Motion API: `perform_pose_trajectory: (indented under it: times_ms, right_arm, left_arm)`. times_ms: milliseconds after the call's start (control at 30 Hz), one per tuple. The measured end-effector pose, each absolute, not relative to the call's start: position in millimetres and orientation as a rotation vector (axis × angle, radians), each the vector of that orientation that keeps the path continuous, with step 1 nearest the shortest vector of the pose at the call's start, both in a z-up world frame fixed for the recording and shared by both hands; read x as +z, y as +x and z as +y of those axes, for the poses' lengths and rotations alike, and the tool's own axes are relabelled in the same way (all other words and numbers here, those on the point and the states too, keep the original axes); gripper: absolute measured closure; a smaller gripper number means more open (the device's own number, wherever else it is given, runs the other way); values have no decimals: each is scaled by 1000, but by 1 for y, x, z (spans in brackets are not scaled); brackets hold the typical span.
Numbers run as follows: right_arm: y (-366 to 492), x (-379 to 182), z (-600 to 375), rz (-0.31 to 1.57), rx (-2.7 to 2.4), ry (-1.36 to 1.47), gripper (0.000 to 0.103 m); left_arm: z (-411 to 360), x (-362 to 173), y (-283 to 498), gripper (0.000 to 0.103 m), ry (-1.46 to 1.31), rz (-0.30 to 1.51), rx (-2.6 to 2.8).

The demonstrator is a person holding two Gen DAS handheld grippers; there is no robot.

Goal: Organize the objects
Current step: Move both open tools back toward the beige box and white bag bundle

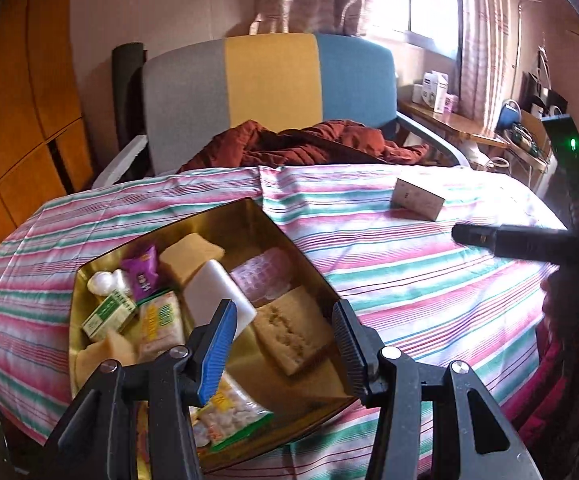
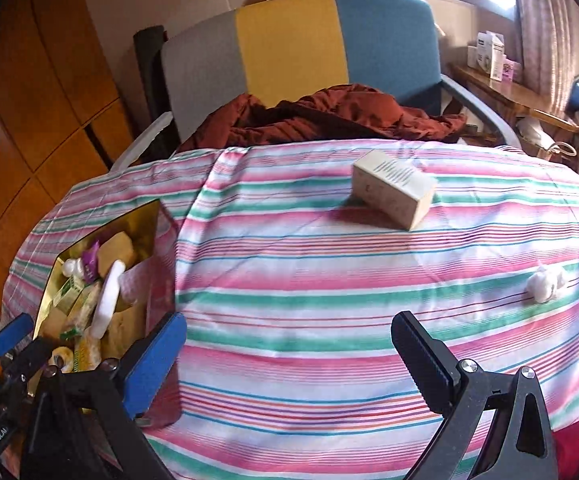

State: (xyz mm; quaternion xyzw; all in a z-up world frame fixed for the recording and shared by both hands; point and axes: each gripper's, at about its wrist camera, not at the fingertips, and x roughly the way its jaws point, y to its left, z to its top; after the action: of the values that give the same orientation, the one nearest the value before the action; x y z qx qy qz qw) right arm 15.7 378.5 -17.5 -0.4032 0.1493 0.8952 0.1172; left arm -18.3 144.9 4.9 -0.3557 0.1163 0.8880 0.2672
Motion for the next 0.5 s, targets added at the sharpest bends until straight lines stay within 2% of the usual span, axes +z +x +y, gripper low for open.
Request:
perform_pose_trajectory:
  times_ms: [500]
  right_arm:
    - [33,-12,506,490,2395,-1043,0]
  left_arm:
    - [195,-1,-19,53,-968,411,2294]
